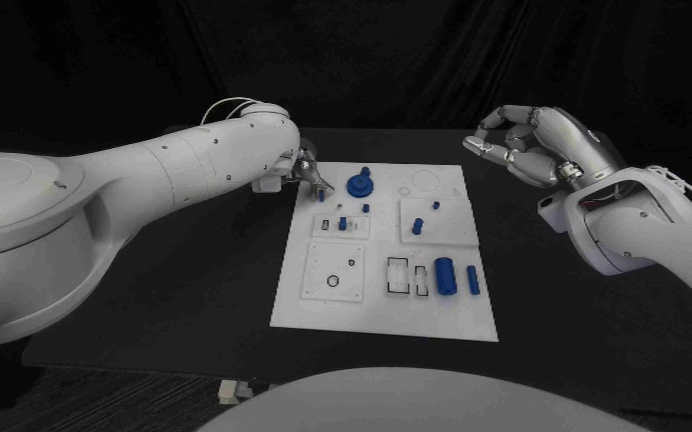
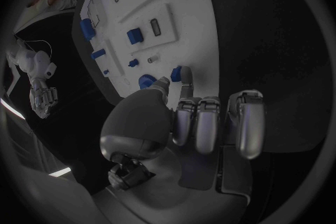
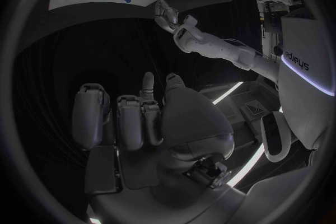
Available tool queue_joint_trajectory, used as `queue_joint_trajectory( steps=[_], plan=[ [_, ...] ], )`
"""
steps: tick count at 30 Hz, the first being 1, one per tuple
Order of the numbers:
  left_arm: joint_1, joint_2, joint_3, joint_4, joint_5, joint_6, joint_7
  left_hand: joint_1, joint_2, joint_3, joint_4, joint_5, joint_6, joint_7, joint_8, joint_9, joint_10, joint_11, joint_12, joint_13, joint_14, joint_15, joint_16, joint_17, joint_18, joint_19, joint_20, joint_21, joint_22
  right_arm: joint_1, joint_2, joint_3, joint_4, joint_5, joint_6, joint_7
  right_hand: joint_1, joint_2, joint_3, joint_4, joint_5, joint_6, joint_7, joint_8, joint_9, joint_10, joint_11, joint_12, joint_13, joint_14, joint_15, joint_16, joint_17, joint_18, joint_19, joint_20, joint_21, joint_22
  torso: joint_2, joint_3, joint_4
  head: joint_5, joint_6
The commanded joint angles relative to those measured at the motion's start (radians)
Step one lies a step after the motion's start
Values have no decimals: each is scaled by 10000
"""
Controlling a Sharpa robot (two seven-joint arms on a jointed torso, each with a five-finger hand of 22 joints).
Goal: Assemble the parts on the task board
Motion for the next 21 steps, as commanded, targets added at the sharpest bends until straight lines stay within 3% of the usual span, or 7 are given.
queue_joint_trajectory(
  steps=[1, 13, 21],
  plan=[
    [-25, 36, 9, -9, 0, 136, 238, 139, 7, -4, -85, 109, -101, -4, -53, 16, 1028, -25, 35, 2635, 1020, -35, 26, 2632, -2, 7, -25, -68, 2139, -21, -14, 7, 19, -58, 28, -180, -25, 41, -47, -12, 35, 56, -10, 33, -15, 1048, -72, -29, 2609, 796, -96, -41, 1392, 38, 61, -72, -35, 1858, -4, -1, 5, -10, -2],
    [-44, 58, 9, -47, 0, 190, 255, 314, 9, 105, -235, 371, -126, -15, -96, 46, 1028, -31, 35, 2635, 1020, -37, 26, 2632, 7, -20, -25, -109, 2128, -21, -20, 7, 12, -58, 46, -211, -4, 51, -46, -13, 40, 56, -12, 33, -24, 1048, -74, -29, 2609, 797, -98, -39, 1396, 41, 56, -73, -50, 1854, -2, 2, -2, -21, -2],
    [-53, 70, 9, -67, 0, 242, 223, 528, -4, 302, -435, 830, -142, -34, -153, 75, 1028, -48, 35, 2635, 1020, -49, 26, 2632, 10, -27, -34, -127, 2126, -24, -1, 7, 2, -58, 73, -230, 6, 54, -47, -14, 42, 57, -13, 34, -28, 1048, -75, -29, 2609, 798, -100, -34, 1405, 44, 50, -74, -64, 1850, -6, 1, 0, -18, -2]
  ],
)
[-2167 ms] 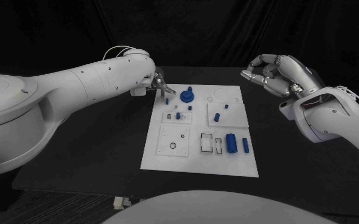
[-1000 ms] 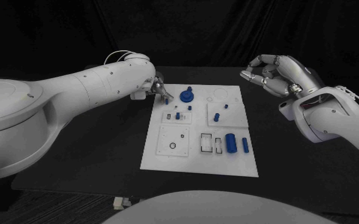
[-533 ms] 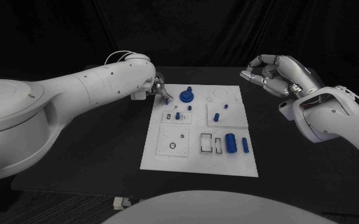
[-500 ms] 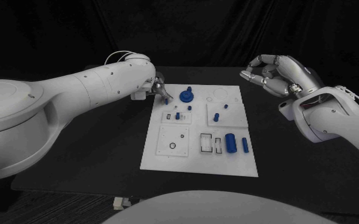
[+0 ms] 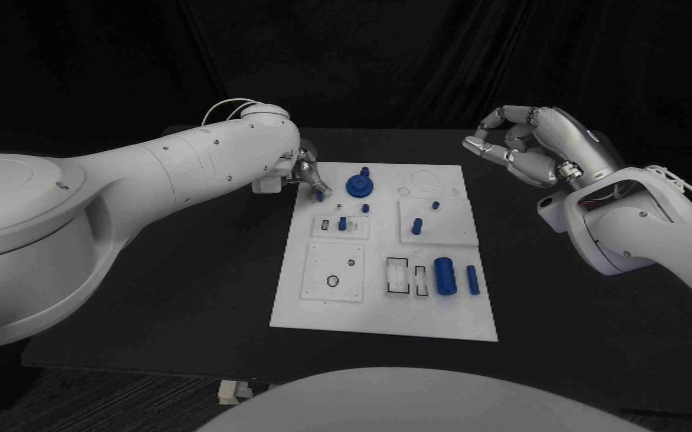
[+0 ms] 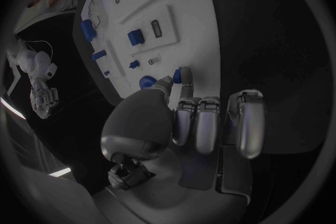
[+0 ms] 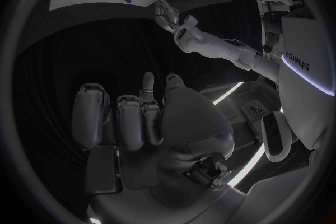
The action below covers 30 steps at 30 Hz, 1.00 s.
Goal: Assemble the parts on the task board
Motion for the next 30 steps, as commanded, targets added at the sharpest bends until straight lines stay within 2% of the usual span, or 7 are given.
queue_joint_trajectory(
  steps=[1, 4, 10, 19, 21, 23, 30],
  plan=[
    [-26, 29, 9, -1, 4, 149, 147, 158, 22, 68, -87, 85, -75, -39, -75, 15, 1028, -52, 35, 2635, 1020, -51, 26, 2634, 11, -32, -36, -64, 2123, -24, 1, 7, 7, -58, 48, -186, 6, 55, -47, -14, 42, 57, -13, 34, -13, 1047, -75, -34, 2606, 775, -76, -34, 1405, 44, 51, -74, -64, 1851, 2, 0, 2, -6, -2],
    [-29, 29, 9, 0, 4, 156, 139, 277, 25, 255, -197, -16, -91, -49, -109, 24, 1028, -61, 35, 2635, 1020, -60, 26, 2634, 11, -29, -44, -64, 2125, -29, 8, 7, 0, -58, 62, -196, 13, 57, -47, -14, 43, 58, -14, 35, -16, 1047, -76, -34, 2606, 771, -77, -45, 1385, 46, 46, -74, -75, 1848, 5, -1, 0, 3, -2],
    [-35, 29, 9, 1, 4, 168, 134, 339, 17, 403, -267, 57, -94, -51, -128, 32, 1028, -66, 35, 2635, 1020, -63, 26, 2634, 11, -31, -49, -69, 2124, -36, 16, 7, -11, -58, 95, -216, 13, 57, -47, -14, 43, 58, -14, 35, -16, 1047, -76, -34, 2606, 771, -77, -45, 1385, 46, 46, -74, -75, 1848, 1, -2, 1, 4, -2],
    [-38, 10, 9, 33, 4, 152, 143, 469, -210, 1139, -610, 733, -77, -66, -173, 108, 1028, -83, 35, 2635, 1020, -81, 26, 2634, 9, -20, -69, -67, 2129, -40, 33, 7, -29, -58, 127, -234, 13, 57, -47, -14, 43, 58, -14, 35, -16, 1047, -76, -34, 2606, 771, -77, -45, 1385, 46, 46, -74, -75, 1848, 1, 0, -1, 31, -2],
    [-39, -5, 9, 53, 4, 131, 153, 556, -339, 1572, -833, 1091, -85, -68, -176, 160, 1028, -89, 35, 2635, 1020, -91, 26, 2634, 6, -8, -82, -55, 2134, -41, 39, 7, -34, -58, 132, -236, 28, 63, -46, -16, 46, 59, -16, 35, -20, 1047, -78, -34, 2606, 769, -78, -50, 1375, 52, 37, -75, -100, 1840, 2, -3, -2, 42, -2],
    [-39, -28, 9, 80, 4, 111, 163, 644, -434, 1963, -1033, 1026, -98, -64, -175, 199, 1028, -88, 35, 2635, 1020, -100, 26, 2634, 7, -7, -96, -56, 2134, -43, 43, 7, -37, -58, 135, -239, 28, 63, -46, -16, 46, 59, -16, 35, -20, 1047, -78, -34, 2606, 769, -78, -50, 1375, 52, 37, -75, -100, 1840, 2, -2, -2, 46, -2],
    [-39, -209, 9, 271, 4, -2, 214, 309, -932, 3514, -1623, 1286, -94, -16, -70, 457, 1028, -71, 35, 2635, 1020, -86, 26, 2634, -2, 22, -84, -31, 2143, -48, 44, 7, -49, -58, 158, -264, 45, 86, -38, -14, 53, 62, -18, 37, -26, 1047, -80, -34, 2606, 764, -79, -62, 1353, 60, 22, -76, -137, 1829, -4, -2, 8, 59, -2]
  ],
)
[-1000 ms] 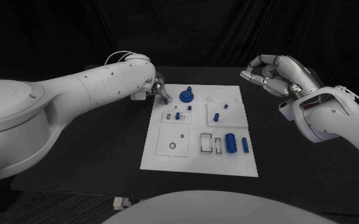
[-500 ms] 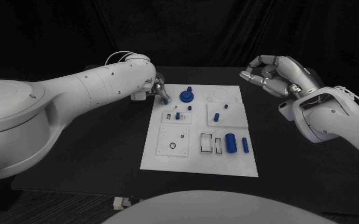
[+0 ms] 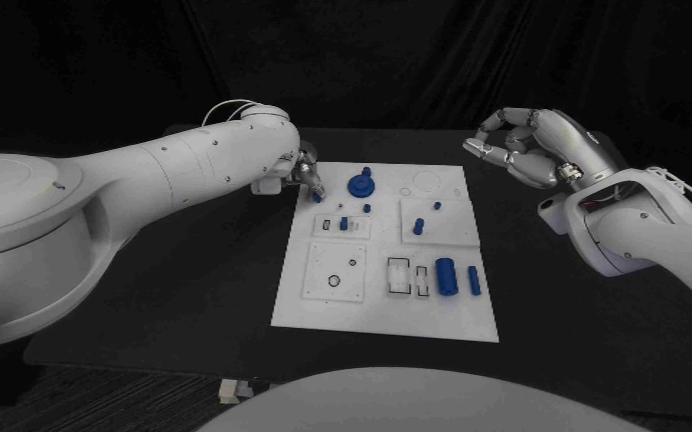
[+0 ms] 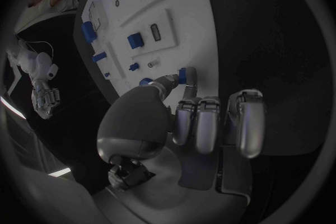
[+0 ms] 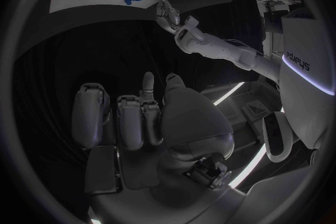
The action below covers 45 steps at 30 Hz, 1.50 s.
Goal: Assemble the parts on the task board
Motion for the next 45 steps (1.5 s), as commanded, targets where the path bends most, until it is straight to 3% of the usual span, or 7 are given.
queue_joint_trajectory(
  steps=[1, 8, 13, 22, 27, 35, 45],
  plan=[
    [-20, -69, 8, 111, 7, -67, 203, -105, -208, 772, -479, 92, 19, -64, 60, 87, 1063, -33, 35, 2635, 1057, -47, 26, 2634, -1, 61, -44, 6, 2143, -27, -3, 7, -4, -58, 55, -189, 44, 86, -38, -14, 53, 62, -18, 37, -15, 1048, -80, -66, 2609, 795, -50, -62, 1353, 60, 22, -77, -54, 1822, -8, 2, 9, 5, -2],
    [-15, -321, 9, 418, 96, -223, 170, -359, -332, 1219, -627, 33, 39, -61, 119, 198, 1063, -36, 35, 2635, 1057, -49, 26, 2634, -7, 84, -39, 30, 2151, -29, -8, 7, -26, -58, 73, -210, 56, 102, -32, -13, 56, 62, -20, 37, -19, 1048, -81, -66, 2609, 793, -51, -68, 1343, 63, 16, -77, -69, 1818, -17, 3, 11, 16, -2],
    [46, -649, 9, 889, 1347, -251, -79, -409, -341, 1331, -652, -3, 41, -62, 132, 226, 1063, -39, 35, 2635, 1057, -52, 26, 2634, -5, 80, -40, 23, 2148, -31, -18, 7, -41, -58, 89, -230, 68, 111, -28, -15, 58, 63, -21, 38, -22, 1048, -82, -66, 2609, 791, -52, -73, 1334, 66, 11, -78, -82, 1814, -13, -1, 5, 20, -2],
    [519, -1499, 9, 2464, 2458, -391, -924, -537, -358, 1390, -611, -12, 11, -52, 136, 255, 1063, -29, 35, 2635, 1057, -49, 26, 2634, -3, 76, -39, 14, 2145, -42, -11, 6, -71, -58, 139, -283, 76, 114, -25, -17, 60, 63, -22, 38, -24, 1048, -83, -66, 2609, 791, -53, -73, 1334, 69, 6, -78, -95, 1810, -19, 1, 8, 41, -2],
    [634, -1881, 8, 3261, 2557, -613, -1656, -637, -331, 1470, -576, 18, 10, -60, 153, 287, 1063, -33, 35, 2635, 1057, -48, 26, 2634, 31, -13, -38, -114, 2099, -50, 4, 6, -78, -58, 148, -300, 94, 116, -22, -23, 62, 62, -23, 39, -27, 1048, -85, -66, 2609, 788, -53, -81, 1320, 73, -2, -79, -113, 1804, -24, 2, 8, 51, -2],
    [658, -2201, 3, 3883, 2596, -977, -2147, -646, -337, 1526, -605, 72, 0, -61, 161, 305, 1063, -38, 35, 2635, 1057, -51, 26, 2634, 65, -101, -39, -240, 2055, -78, 0, 6, -66, -58, 139, -291, 132, 112, -20, -32, 66, 60, -26, 41, -33, 1048, -87, -66, 2609, 788, -55, -81, 1321, 74, -5, -81, -120, 1803, -26, 17, -3, 81, -2],
    [479, -2327, -2, 4209, 1870, -1624, -1926, -807, -350, 1557, -545, 24, 22, -64, 203, 355, 1063, -35, 35, 2635, 1057, -53, 26, 2634, 70, -109, -41, -260, 2047, -214, -15, 6, -68, -58, 119, -263, 158, 107, -18, -40, 71, 58, -28, 42, -37, 1048, -88, -66, 2609, 787, -57, -82, 1319, 74, -5, -82, -120, 1803, 3, -4, -3, 113, -2]
  ],
)
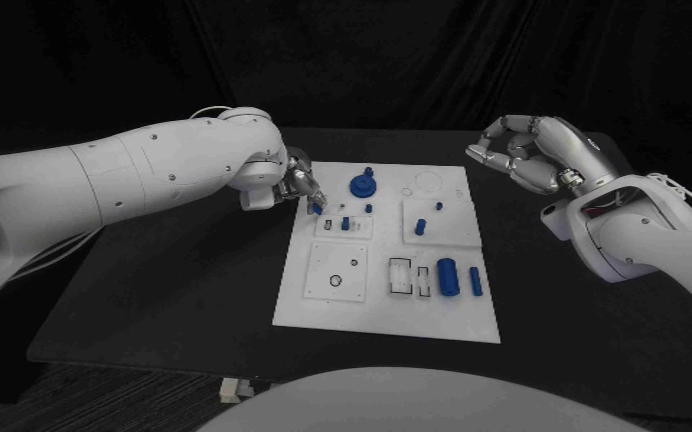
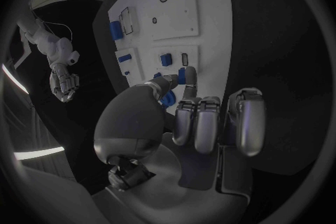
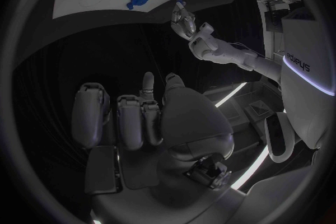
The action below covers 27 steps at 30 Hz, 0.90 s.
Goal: Assemble the parts on the task board
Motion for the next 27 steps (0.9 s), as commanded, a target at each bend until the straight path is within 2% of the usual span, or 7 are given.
queue_joint_trajectory(
  steps=[1, 15, 27],
  plan=[
    [-66, 7, 5, 89, -482, -617, 83, -65, 18, 286, -217, -36, -22, -90, 67, 4, 1062, -36, 35, 2635, 1056, -55, 26, 2635, 67, -64, -5, -29, 2043, -54, -11, 6, 6, -57, 1, -130, 76, 52, -18, -39, 30, 58, -28, 42, -16, 1048, -89, -52, 2611, 802, -76, -41, 1319, 74, -5, -82, -62, 1808, 18, -14, -3, 26, -2],
    [-273, 99, 4, 93, -712, -725, 232, -124, 24, 303, -193, -75, -3, -102, 88, 25, 1062, -46, 35, 2635, 1056, -62, 26, 2635, 68, -60, -9, -30, 2042, -100, -40, 7, 3, -57, 6, -136, 111, 46, -16, -43, 38, 56, -29, 43, -23, 1048, -90, -52, 2611, 801, -79, -45, 1313, 78, -13, -83, -82, 1802, 20, -2, -7, 37, -2],
    [-426, 117, 4, 161, -723, -587, 256, -125, 30, 315, -196, -75, -5, -106, 89, 28, 1062, -49, 35, 2635, 1056, -63, 26, 2635, 71, -68, -10, -42, 2038, -103, -10, 7, -19, -57, 20, -147, 132, 44, -13, -46, 45, 56, -31, 44, -26, 1048, -91, -52, 2611, 800, -79, -47, 1309, 78, -11, -84, -79, 1803, 15, -5, -3, 84, -2]
  ],
)
